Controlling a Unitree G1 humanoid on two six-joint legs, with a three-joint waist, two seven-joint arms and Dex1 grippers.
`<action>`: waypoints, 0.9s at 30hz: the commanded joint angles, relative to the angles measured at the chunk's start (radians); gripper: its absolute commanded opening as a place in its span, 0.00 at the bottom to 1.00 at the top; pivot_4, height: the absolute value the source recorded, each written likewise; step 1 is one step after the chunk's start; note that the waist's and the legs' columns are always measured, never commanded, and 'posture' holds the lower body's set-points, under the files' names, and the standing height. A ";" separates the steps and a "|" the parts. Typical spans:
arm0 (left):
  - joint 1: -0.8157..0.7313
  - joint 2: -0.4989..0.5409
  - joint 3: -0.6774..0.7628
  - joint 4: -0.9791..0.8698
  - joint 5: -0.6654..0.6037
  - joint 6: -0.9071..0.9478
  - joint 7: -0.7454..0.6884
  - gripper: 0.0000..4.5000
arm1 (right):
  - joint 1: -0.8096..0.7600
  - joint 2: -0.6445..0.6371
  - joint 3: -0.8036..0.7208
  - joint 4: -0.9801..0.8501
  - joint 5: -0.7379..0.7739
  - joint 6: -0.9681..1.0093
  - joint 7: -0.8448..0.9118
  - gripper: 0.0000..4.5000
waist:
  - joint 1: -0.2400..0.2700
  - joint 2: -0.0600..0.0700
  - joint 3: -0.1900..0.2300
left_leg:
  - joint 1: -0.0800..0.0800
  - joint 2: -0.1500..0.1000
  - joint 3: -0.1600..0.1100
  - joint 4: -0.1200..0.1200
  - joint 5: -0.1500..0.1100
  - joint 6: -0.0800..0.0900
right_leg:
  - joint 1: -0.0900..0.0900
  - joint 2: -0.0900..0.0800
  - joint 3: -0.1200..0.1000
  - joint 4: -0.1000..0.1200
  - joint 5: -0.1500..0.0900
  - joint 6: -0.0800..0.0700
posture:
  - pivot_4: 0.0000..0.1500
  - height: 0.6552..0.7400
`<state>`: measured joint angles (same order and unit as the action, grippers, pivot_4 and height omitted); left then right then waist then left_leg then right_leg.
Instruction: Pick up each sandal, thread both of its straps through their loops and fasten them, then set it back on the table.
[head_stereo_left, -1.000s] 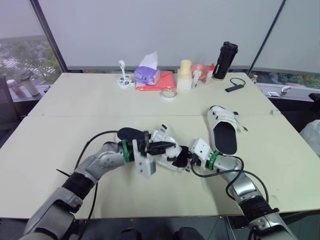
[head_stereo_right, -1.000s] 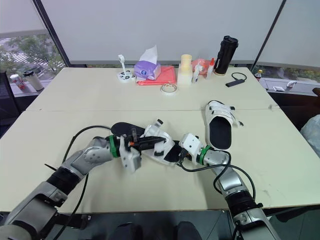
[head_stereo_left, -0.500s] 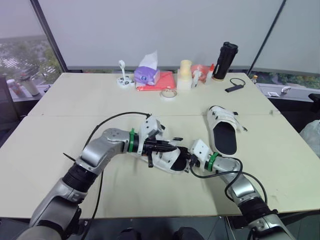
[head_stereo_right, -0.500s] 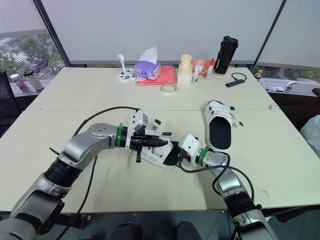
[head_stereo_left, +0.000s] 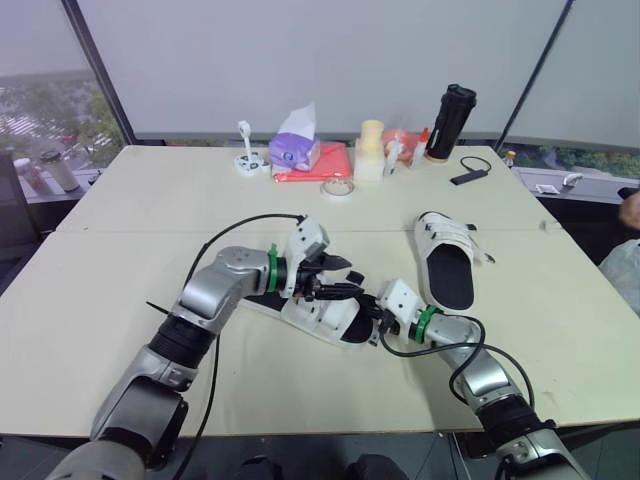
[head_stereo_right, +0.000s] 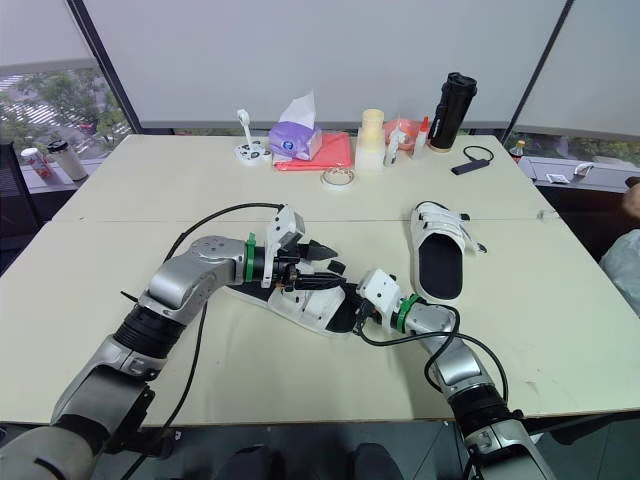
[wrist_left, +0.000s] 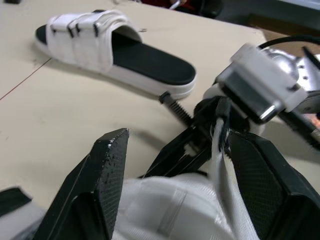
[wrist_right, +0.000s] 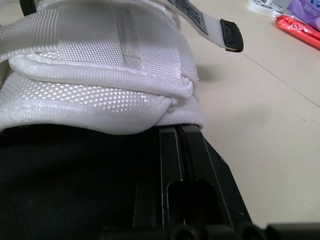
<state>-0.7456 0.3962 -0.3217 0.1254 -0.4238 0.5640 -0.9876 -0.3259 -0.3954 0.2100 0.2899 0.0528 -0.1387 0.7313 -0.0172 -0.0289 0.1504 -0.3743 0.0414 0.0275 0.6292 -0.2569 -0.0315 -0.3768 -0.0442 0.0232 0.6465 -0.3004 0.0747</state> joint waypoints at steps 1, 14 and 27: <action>-0.015 -0.017 0.047 -0.018 -0.013 0.015 -0.003 0.73 | 0.049 -0.010 0.028 0.093 -0.054 0.051 -0.006 0.00 | 0.000 0.000 0.000 | 0.000 0.000 0.000 0.000 0.000 0.000 | 0.000 0.000 0.000 0.000 0.000 0.000 | 1.00 1.00; -0.016 -0.038 0.077 -0.010 0.002 0.033 -0.003 0.01 | 0.047 -0.010 0.030 0.093 -0.055 0.052 -0.003 0.00 | 0.000 0.000 0.000 | 0.000 0.000 0.000 0.000 0.000 0.000 | 0.000 -0.001 0.000 -0.001 0.000 0.000 | 1.00 1.00; -0.124 -0.123 0.130 0.163 0.041 -0.144 -0.018 0.01 | 0.061 -0.010 0.032 0.078 -0.054 0.061 -0.005 0.00 | 0.002 0.000 0.000 | 0.000 0.000 0.000 0.000 0.000 0.000 | 0.000 -0.001 0.000 -0.001 0.000 0.000 | 1.00 1.00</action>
<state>-0.8295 0.2804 -0.2400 0.3125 -0.3714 0.4538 -1.0026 -0.3217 -0.3971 0.2080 0.2862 0.0528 -0.1388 0.7283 -0.0155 -0.0294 0.1506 -0.3747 0.0413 0.0272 0.6293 -0.2569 -0.0315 -0.3765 -0.0452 0.0230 0.6454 -0.3004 0.0745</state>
